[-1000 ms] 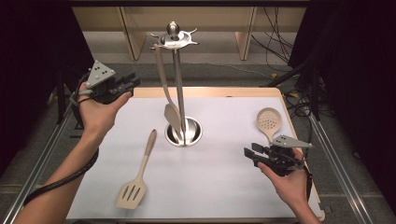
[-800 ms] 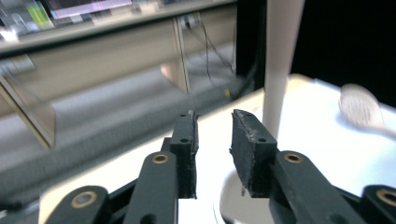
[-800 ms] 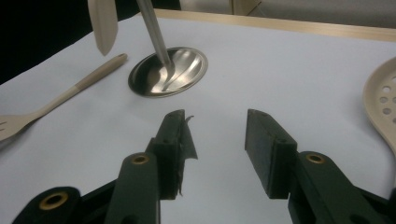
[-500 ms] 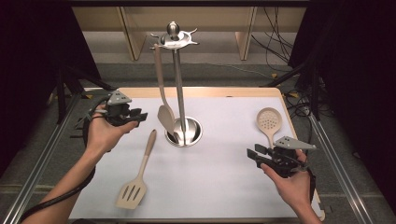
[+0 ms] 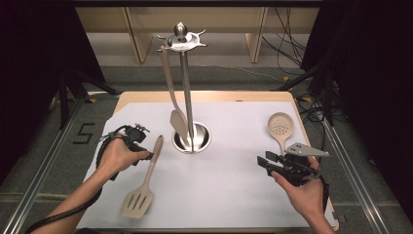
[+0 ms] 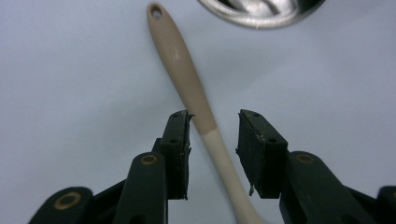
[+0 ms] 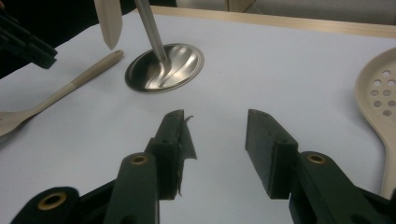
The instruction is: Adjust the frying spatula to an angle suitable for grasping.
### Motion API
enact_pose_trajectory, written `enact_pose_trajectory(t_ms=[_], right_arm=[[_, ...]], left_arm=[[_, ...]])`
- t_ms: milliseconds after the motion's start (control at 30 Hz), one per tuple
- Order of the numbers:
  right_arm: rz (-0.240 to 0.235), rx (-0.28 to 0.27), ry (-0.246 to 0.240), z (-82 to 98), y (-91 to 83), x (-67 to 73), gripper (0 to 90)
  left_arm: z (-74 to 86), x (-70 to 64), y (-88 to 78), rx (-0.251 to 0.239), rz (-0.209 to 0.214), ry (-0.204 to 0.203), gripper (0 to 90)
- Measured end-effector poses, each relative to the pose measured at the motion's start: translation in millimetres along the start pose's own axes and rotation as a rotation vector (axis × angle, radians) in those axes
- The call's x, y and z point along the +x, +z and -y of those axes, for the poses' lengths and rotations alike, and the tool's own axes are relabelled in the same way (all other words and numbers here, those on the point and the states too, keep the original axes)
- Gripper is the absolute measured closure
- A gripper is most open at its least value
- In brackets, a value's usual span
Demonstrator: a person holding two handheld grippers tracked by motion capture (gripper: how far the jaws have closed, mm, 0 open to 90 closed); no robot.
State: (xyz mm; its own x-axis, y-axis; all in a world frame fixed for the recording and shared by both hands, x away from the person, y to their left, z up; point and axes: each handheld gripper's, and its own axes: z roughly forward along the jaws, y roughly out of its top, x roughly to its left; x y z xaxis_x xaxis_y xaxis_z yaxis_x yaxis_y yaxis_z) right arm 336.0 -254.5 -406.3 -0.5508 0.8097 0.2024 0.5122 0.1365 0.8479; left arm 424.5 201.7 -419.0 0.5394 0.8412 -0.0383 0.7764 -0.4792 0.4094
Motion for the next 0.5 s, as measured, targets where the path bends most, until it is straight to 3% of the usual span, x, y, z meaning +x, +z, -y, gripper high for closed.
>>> enact_pose_trajectory(t_ms=[133, 167, 233, 267, 333, 367, 400, 433, 500], right_arm=[[0.026, 0.011, -0.015, -0.9, -1.9, 0.2, 58.2], [0.026, 0.021, -0.010, -1.0, -2.3, 1.0, 58.1], [0.036, -0.024, -0.023, 0.0, 1.0, 0.7, 58.1], [0.025, -0.008, 0.029, 0.2, 0.4, 4.6, 58.1], [0.020, -0.007, 0.027, 0.1, 0.7, 4.5, 58.1], [0.010, 0.007, 0.003, -0.3, 0.9, 2.0, 58.0], [0.008, 0.014, 0.039, -0.2, 0.1, 4.7, 58.0], [0.006, 0.008, 0.021, -0.2, 0.8, 3.4, 58.0], [0.008, 0.008, 0.021, -0.1, 0.9, 3.4, 58.0]], left_arm=[[4.2, -2.9, 11.1, 0.059, 0.019, 0.000, 63.3], [6.5, -7.4, 13.7, 0.073, 0.030, -0.063, 63.3], [8.0, -6.9, 17.9, 0.096, 0.029, -0.056, 63.5], [9.3, -8.2, 20.3, 0.105, 0.032, -0.077, 63.5], [9.9, -7.3, 22.3, 0.116, 0.031, -0.066, 63.2], [11.1, -7.6, 25.7, 0.147, 0.034, -0.077, 63.2], [12.1, -7.7, 28.2, 0.144, 0.039, -0.080, 63.1], [11.8, -6.2, 28.8, 0.164, 0.039, -0.059, 63.1], [12.1, -7.3, 30.2, 0.172, 0.045, -0.068, 63.6]])
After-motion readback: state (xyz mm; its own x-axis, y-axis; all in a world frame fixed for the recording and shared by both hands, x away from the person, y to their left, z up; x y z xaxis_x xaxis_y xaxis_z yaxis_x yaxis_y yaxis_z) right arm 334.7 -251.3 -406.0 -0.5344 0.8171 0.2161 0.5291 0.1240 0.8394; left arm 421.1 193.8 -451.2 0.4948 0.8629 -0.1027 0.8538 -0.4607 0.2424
